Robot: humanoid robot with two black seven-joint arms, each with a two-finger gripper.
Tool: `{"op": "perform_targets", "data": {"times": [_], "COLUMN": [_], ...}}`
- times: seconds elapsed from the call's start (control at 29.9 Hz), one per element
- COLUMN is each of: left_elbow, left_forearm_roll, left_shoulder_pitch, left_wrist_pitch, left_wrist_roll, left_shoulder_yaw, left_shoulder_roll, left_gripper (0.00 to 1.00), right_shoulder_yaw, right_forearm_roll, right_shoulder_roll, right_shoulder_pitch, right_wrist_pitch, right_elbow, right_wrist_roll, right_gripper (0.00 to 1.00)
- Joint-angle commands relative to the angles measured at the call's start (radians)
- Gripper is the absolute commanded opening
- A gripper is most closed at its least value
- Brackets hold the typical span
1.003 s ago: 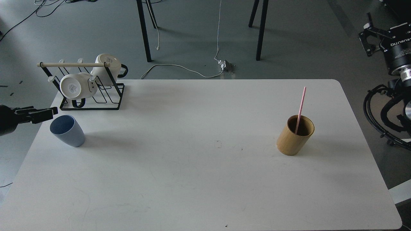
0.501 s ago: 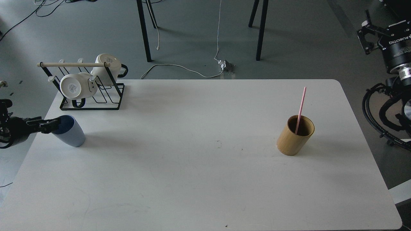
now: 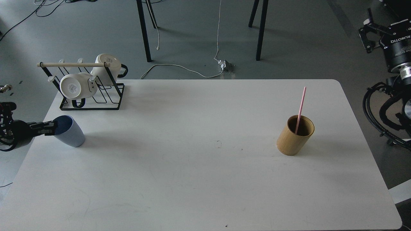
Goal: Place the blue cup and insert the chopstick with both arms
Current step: 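Grasp the light blue cup with the left gripper, then carry the blue cup toward the table center and lower it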
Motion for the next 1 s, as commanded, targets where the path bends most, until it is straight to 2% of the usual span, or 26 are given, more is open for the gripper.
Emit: {"op": "perform_targets", "data": {"times": [0.0, 0.1, 0.2, 0.27, 0.47, 0.6, 0.64, 0.7, 0.77, 0.87, 0.97], "left_elbow": [-0.021, -0.042, -0.146, -0.257, -0.717, -0.862, -0.868, -0.868, -0.859, -0.849, -0.814], "left_forearm_roll": [-0.001, 0.0, 0.002, 0.006, 0.065, 0.086, 0.095, 0.147, 0.215, 0.298, 0.361], "left_shoulder_pitch": [-0.031, -0.077, -0.145, -0.176, -0.245, -0.324, -0.338, -0.384, -0.417, -0.43, -0.426], "left_wrist_pitch": [-0.002, -0.038, -0.129, -0.185, -0.322, -0.351, -0.351, -0.351, -0.351, -0.351, -0.351], "left_wrist_roll": [0.0, 0.0, 0.0, 0.0, 0.0, 0.0, 0.0, 0.047, 0.071, 0.085, 0.131], "left_shoulder_yaw": [-0.001, 0.001, 0.001, -0.001, -0.004, -0.005, -0.005, -0.004, -0.002, -0.002, -0.002], "left_shoulder_roll": [0.008, 0.016, 0.074, 0.132, 0.295, 0.289, 0.271, 0.179, 0.072, -0.048, -0.169], "left_gripper": [0.03, 0.03, 0.03, 0.03, 0.02, 0.02, 0.02, 0.03, 0.03, 0.03, 0.03], "right_shoulder_yaw": [0.002, 0.025, 0.031, 0.026, 0.02, 0.017, 0.017, 0.015, 0.012, 0.012, 0.012], "right_forearm_roll": [0.0, 0.0, -0.002, -0.002, -0.002, -0.003, -0.003, -0.003, -0.005, -0.005, -0.005], "right_shoulder_roll": [-0.001, -0.007, -0.019, -0.047, -0.093, -0.099, -0.101, -0.101, -0.102, -0.124, -0.15], "right_shoulder_pitch": [0.002, 0.009, 0.021, 0.032, 0.046, 0.046, 0.046, 0.049, 0.054, 0.063, 0.071], "right_wrist_pitch": [0.0, 0.0, 0.0, 0.0, 0.0, 0.0, 0.0, 0.0, 0.0, 0.0, 0.0], "right_elbow": [-0.003, -0.012, -0.011, -0.002, 0.001, 0.001, 0.001, 0.003, 0.006, 0.027, 0.052], "right_wrist_roll": [0.0, -0.002, -0.003, -0.003, -0.006, -0.011, -0.011, -0.014, -0.017, -0.018, -0.025], "right_gripper": [0.99, 0.99, 0.99, 0.99, 0.99, 0.99, 0.99, 0.99, 0.99, 0.99, 0.99]}}
